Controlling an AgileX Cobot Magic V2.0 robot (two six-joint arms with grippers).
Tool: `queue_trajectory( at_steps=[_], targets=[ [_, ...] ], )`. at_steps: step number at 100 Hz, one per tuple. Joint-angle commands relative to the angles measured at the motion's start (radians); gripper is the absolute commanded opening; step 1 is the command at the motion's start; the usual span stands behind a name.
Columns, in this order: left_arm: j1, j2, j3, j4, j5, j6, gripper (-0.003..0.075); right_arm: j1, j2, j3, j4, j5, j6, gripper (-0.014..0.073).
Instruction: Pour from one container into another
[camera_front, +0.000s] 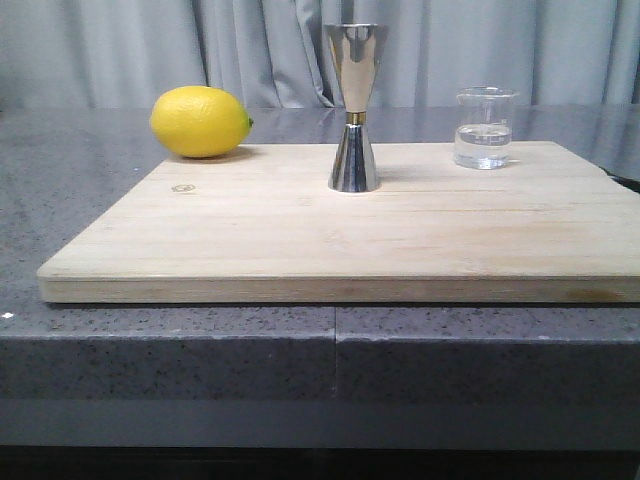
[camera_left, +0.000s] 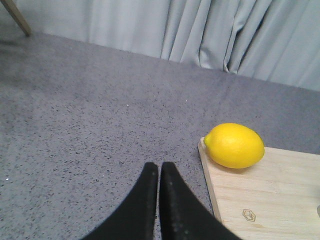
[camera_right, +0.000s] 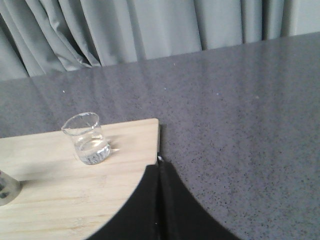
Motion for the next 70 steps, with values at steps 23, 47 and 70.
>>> queue_trajectory(
  at_steps=[23, 47, 70],
  targets=[
    [-0.262, 0.165, -0.072, 0.092, -0.284, 0.024, -0.0019, -0.001, 0.180, -0.057, -0.003, -0.175, -0.006, 0.0041],
    [-0.418, 0.254, -0.072, 0.182, -0.466, 0.024, 0.0112, -0.001, 0.216, -0.058, -0.003, -0.264, -0.006, 0.0290],
    [-0.452, 0.347, -0.072, 0.182, -0.554, 0.022, 0.0462, -0.001, 0.233, -0.058, -0.003, -0.271, -0.006, 0.0318]
  ],
)
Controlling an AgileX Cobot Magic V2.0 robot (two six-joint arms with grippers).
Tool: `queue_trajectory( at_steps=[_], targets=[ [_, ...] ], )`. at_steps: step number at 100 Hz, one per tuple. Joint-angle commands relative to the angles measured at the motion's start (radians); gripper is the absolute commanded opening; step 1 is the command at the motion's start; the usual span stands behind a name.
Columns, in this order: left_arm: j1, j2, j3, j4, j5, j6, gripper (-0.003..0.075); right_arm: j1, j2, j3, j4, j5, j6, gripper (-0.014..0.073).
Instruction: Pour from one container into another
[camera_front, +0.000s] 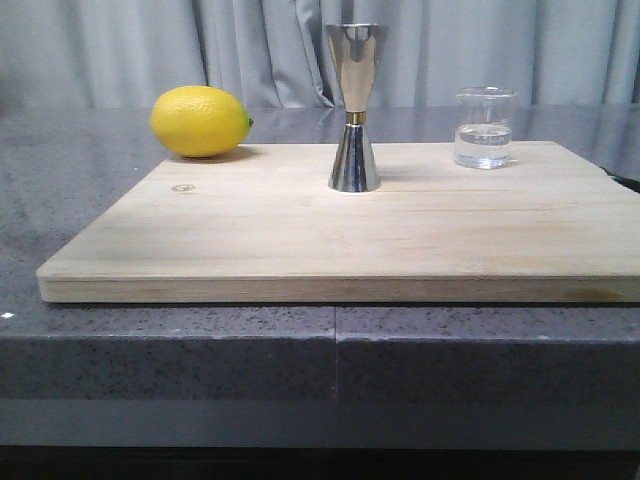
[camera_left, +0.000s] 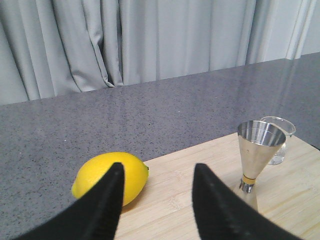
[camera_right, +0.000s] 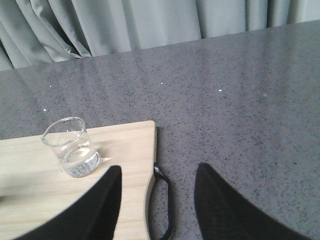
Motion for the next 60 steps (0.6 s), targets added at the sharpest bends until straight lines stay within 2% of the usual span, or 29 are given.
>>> queue_trajectory(
  at_steps=[1, 6, 45, 60],
  targets=[
    [-0.017, 0.017, -0.037, 0.004, -0.118, -0.003, 0.0476, -0.001, 0.005, -0.038, -0.003, -0.089, -0.006, 0.0318],
    [-0.022, 0.041, -0.037, 0.004, -0.131, -0.006, 0.0502, -0.001, 0.005, -0.038, -0.003, -0.089, -0.006, 0.0318],
    [-0.078, 0.273, -0.037, 0.006, -0.328, -0.010, 0.0499, 0.000, 0.054, -0.038, -0.003, -0.095, -0.006, 0.0318],
    [-0.106, 0.365, -0.037, 0.105, -0.434, -0.096, 0.0499, 0.000, 0.079, -0.038, -0.003, -0.099, -0.006, 0.0318]
  ],
)
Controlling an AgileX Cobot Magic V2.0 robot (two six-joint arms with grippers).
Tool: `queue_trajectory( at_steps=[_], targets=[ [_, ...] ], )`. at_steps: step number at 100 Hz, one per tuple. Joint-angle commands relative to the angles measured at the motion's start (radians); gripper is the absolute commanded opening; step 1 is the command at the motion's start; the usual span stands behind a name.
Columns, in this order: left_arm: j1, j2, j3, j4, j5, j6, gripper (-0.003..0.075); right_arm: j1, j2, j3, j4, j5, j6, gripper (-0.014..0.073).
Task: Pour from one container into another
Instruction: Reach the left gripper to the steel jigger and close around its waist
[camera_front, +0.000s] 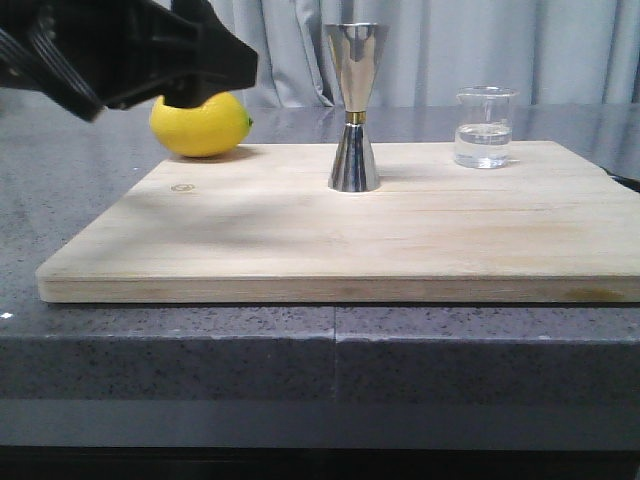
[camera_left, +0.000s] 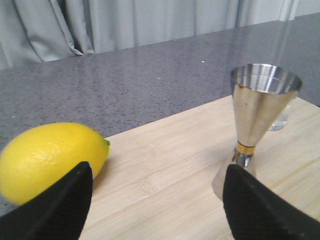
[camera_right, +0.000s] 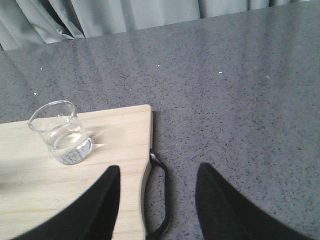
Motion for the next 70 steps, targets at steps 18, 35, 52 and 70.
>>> queue_trajectory(
  at_steps=[18, 35, 52, 70],
  targets=[
    [-0.022, 0.104, -0.033, 0.176, -0.261, -0.200, 0.0499, 0.000, 0.032, -0.038, -0.003, -0.091, -0.006, 0.0318],
    [-0.022, 0.156, -0.079, 0.277, -0.275, -0.255, 0.0494, 0.000, 0.034, -0.038, -0.003, -0.098, -0.006, 0.0317],
    [-0.022, 0.198, -0.138, 0.308, -0.275, -0.275, 0.0493, 0.000, 0.034, -0.038, -0.003, -0.098, -0.006, 0.0317],
    [-0.022, 0.216, -0.173, 0.353, -0.273, -0.301, 0.0493, 0.000, 0.034, -0.038, -0.003, -0.098, -0.006, 0.0317]
  ],
)
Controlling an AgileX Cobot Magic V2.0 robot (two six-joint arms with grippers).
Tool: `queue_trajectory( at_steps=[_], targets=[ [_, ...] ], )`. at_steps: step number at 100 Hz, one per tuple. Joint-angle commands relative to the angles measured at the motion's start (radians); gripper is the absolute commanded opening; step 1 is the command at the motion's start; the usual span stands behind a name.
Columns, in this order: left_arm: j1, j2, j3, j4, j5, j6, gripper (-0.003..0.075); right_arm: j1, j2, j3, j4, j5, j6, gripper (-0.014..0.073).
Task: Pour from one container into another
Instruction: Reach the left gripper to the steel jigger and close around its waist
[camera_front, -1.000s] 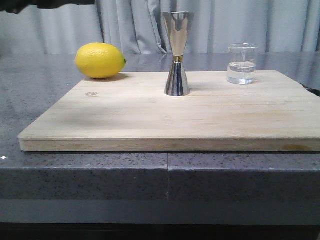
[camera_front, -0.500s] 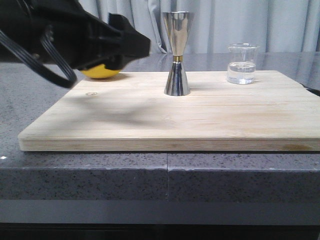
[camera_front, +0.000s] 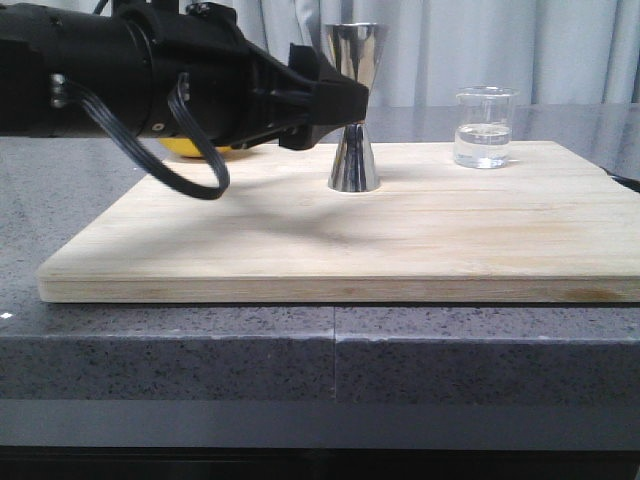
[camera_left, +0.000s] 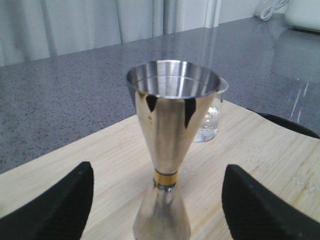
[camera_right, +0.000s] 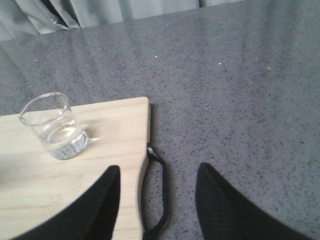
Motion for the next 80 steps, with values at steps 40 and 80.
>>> queue_trajectory(
  at_steps=[40, 80],
  targets=[
    [-0.008, 0.073, -0.122, 0.071, -0.094, -0.079, 0.0493, 0.000, -0.002, -0.038, -0.003, -0.093, -0.006, 0.0317],
    [-0.008, 0.122, -0.188, 0.121, -0.094, -0.130, 0.0493, 0.000, 0.043, -0.038, -0.005, -0.108, -0.006, 0.0316]
  ],
)
